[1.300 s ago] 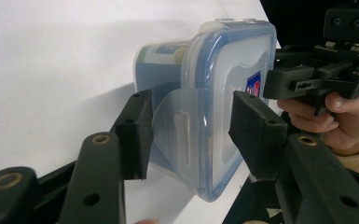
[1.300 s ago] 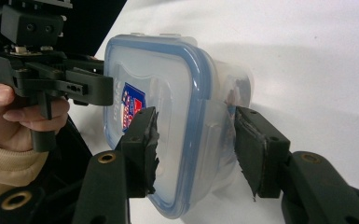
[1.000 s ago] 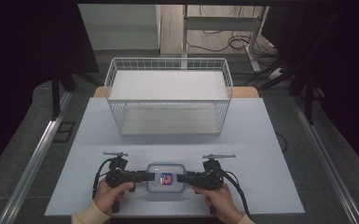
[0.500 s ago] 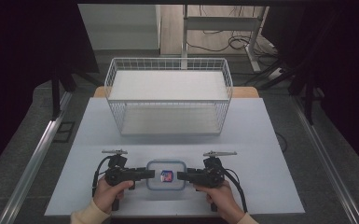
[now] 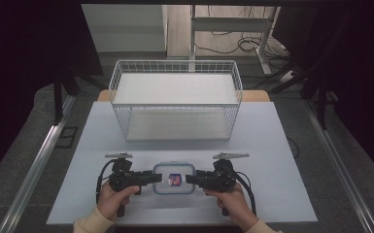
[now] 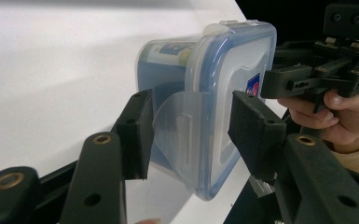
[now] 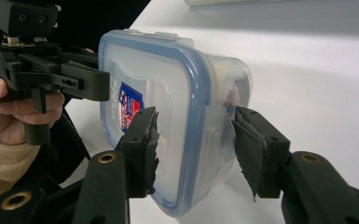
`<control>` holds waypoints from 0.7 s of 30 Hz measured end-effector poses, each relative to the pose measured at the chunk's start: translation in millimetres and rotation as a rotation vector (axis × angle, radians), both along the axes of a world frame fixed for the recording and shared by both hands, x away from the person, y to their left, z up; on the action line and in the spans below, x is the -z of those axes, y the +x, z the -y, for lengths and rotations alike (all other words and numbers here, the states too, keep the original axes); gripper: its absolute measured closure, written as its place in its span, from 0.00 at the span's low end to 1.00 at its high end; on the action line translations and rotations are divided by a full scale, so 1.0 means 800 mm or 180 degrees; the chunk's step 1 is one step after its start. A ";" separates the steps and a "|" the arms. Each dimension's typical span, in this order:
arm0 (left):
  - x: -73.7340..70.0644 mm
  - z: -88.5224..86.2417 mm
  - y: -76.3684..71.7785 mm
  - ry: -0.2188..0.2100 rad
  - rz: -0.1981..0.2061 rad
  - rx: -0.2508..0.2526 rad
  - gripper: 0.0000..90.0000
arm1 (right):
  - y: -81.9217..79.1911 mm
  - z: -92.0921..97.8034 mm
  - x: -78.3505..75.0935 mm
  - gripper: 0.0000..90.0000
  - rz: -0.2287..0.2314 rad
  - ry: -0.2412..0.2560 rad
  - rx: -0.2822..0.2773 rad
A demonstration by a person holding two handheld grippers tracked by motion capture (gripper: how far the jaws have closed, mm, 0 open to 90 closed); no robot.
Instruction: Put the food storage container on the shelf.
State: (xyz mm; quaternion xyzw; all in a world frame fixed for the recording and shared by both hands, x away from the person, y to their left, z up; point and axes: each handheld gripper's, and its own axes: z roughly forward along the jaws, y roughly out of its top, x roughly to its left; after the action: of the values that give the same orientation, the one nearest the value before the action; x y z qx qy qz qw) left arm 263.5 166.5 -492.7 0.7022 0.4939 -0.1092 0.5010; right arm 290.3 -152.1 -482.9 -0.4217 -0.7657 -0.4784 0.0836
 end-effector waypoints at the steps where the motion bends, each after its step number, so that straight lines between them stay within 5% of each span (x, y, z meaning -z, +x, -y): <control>1: 0.000 0.000 0.000 0.0000 0.0000 0.0000 0.57 | 0.000 0.000 0.000 0.57 0.0000 0.0000 0.0000; 14: -0.030 0.002 0.010 0.0001 0.0199 -0.0012 0.58 | 0.010 0.003 -0.030 0.57 0.0133 -0.0010 -0.0017; 21: -0.063 0.001 0.020 0.0021 0.0401 -0.0035 0.58 | 0.021 0.001 -0.062 0.57 0.0323 -0.0010 -0.0030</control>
State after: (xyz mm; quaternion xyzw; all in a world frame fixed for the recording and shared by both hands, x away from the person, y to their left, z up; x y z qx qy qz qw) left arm 279.6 165.5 -442.1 0.7066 0.4657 -0.0604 0.5294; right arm 306.9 -152.9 -433.1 -0.3935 -0.7717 -0.4976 0.0463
